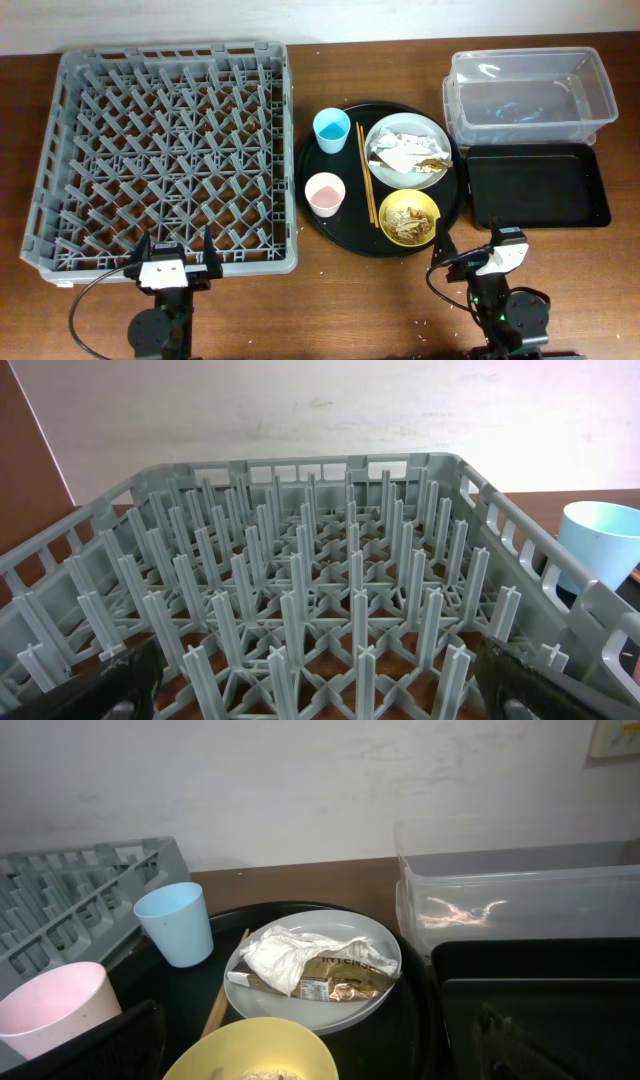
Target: Sort waste into correct bins and load items into the dishwasher rack
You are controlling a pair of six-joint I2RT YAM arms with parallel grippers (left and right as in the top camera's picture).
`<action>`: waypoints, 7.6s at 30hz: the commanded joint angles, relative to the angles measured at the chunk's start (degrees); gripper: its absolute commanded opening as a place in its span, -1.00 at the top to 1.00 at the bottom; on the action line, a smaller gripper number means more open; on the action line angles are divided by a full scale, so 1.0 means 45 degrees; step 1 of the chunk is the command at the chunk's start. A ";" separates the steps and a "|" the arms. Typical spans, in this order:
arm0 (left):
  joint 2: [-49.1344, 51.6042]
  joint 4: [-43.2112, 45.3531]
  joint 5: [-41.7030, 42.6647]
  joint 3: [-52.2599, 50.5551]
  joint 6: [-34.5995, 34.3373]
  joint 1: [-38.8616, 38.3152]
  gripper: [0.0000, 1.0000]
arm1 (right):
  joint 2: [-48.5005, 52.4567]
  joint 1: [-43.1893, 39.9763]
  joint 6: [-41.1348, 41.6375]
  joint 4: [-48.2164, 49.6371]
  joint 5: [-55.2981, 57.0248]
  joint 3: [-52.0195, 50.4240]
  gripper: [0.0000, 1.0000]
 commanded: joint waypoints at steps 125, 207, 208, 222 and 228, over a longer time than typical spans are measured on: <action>0.0000 -0.0092 0.0000 -0.0029 0.0248 0.0010 -0.99 | 2.0871 -0.2380 0.0374 -1.5008 -0.3818 2.3198 -0.98; 0.0000 -0.0092 0.0000 -0.0029 0.0248 0.0010 -0.99 | 2.2518 -0.5795 -0.6373 -1.5528 -1.0681 2.1415 0.92; 0.0000 -0.0092 -0.0005 -0.0029 0.0248 0.0010 -0.99 | 2.2615 -0.6300 -0.6460 -1.5421 -1.1123 2.1274 0.92; 0.0000 -0.0092 -0.0005 -0.0029 0.0248 0.0010 -0.99 | 2.2872 -1.1453 -0.3687 -0.8242 -1.6320 1.4838 0.92; 0.0000 -0.0092 0.0000 -0.0029 0.0248 0.0010 -0.99 | 2.2872 -1.1608 0.0155 -0.7621 -1.8321 1.4843 0.92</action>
